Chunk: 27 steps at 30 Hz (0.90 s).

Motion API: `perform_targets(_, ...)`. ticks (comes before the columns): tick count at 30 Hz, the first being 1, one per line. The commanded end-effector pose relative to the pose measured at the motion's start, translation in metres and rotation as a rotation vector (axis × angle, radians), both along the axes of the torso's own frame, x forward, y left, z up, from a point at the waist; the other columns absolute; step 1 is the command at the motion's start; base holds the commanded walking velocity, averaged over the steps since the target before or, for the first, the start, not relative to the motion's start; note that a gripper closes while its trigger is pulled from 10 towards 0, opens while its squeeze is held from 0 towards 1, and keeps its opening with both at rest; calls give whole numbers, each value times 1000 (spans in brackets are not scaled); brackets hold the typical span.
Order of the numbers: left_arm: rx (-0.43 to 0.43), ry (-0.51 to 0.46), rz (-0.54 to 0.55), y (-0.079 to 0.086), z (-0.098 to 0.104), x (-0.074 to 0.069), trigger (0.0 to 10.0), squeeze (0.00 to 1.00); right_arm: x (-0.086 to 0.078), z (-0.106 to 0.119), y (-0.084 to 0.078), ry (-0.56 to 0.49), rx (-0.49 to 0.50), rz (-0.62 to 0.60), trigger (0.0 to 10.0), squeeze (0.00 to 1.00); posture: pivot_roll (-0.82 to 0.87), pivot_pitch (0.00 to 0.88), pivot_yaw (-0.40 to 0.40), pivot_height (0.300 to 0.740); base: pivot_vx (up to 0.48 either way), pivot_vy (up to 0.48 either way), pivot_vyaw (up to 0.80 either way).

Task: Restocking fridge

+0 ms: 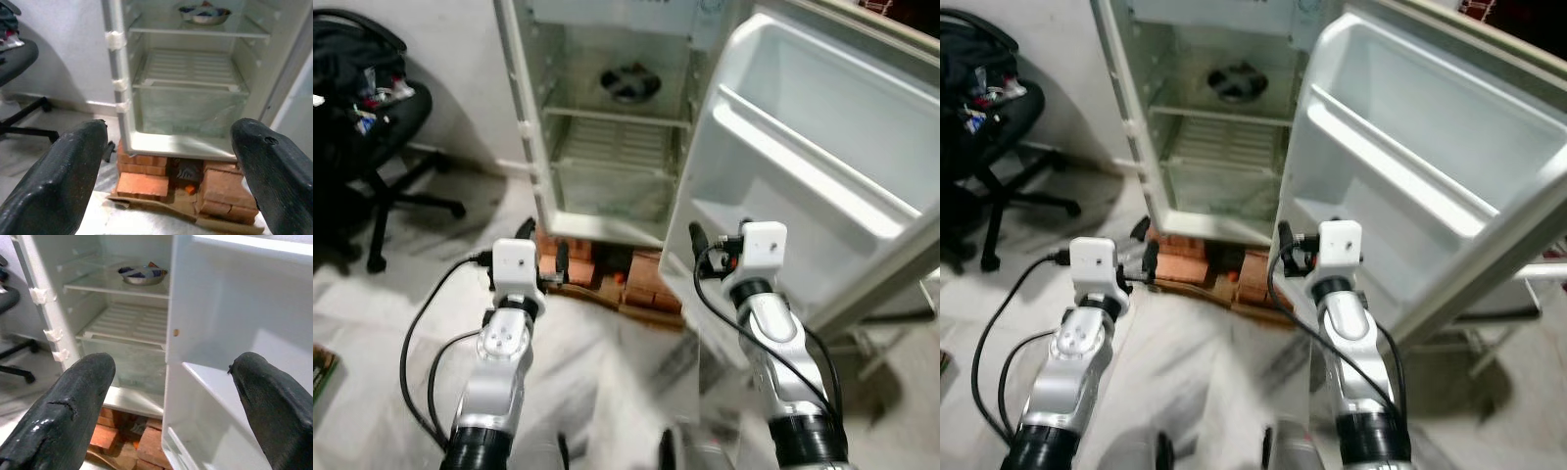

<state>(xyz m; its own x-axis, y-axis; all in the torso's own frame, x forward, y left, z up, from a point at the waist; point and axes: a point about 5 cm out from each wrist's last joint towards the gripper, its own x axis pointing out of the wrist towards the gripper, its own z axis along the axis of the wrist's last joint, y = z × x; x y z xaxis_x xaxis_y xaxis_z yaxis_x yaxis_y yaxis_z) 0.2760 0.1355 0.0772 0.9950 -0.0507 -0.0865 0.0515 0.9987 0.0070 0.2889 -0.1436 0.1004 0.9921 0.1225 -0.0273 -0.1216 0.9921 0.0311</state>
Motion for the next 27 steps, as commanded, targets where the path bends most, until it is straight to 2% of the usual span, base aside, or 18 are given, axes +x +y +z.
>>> perform_targets(1,-4,20,-17,-7,-4,-2,10000,0,-3,-5,-8,22,-3,-5,10000,0,-10,100,-32,740,0,-446,0)
perform_targets(6,-2,18,-25,-8,-3,-1,10000,0,-2,-6,-8,31,2,-4,10000,0,-10,99,-30,740,0,-436,0)
perform_targets(10,-6,16,-29,-8,-3,-1,10000,0,-3,-10,-2,63,36,64,10000,0,-11,100,-26,740,0,-428,0)
perform_targets(11,-6,16,-30,-8,-4,-1,10000,0,-4,-11,0,69,49,92,10000,0,-10,101,-25,740,0,-416,0)
perform_targets(12,-8,14,-36,-8,-3,-1,10000,0,-8,-14,9,103,98,199,10000,0,-10,102,-24,740,-266,-398,0)
perform_targets(15,-8,15,-40,-9,-3,-2,10000,0,-15,-16,21,163,151,374,10000,0,-12,103,-22,740,-273,-394,0)
perform_targets(16,-8,15,-40,-9,-3,-2,10000,0,-15,-16,21,163,151,374,10000,0,-12,103,-22,740,-277,-390,0)
perform_targets(17,-6,15,-41,-9,-3,-1,10000,0,-18,-15,23,170,142,446,10000,0,-12,103,-21,740,-292,-382,0)
perform_targets(19,-6,15,-42,-9,-3,-2,10000,0,-19,-16,23,181,135,475,10000,0,-11,104,-21,740,-292,-382,0)
perform_targets(21,-5,14,-44,-9,-3,-2,10000,0,-22,-20,21,227,99,541,10000,0,-11,105,-21,740,-292,-382,0)
perform_targets(22,-3,13,-45,-9,-3,-2,10000,0,-22,-25,11,274,42,573,10000,0,-9,106,-22,740,-281,-390,0)
perform_targets(24,-3,13,-45,-9,-3,-2,10000,0,-21,-26,8,288,26,577,10000,0,-9,107,-22,740,-281,-390,0)
perform_targets(26,-2,16,-44,-9,-3,-2,10000,0,-18,-29,-2,302,-46,559,10000,0,-8,109,-22,740,-281,-390,0)
perform_targets(27,-3,12,-44,-9,-3,-2,10000,0,-9,-29,-15,294,-111,486,10000,0,-8,110,-23,740,0,-364,0)
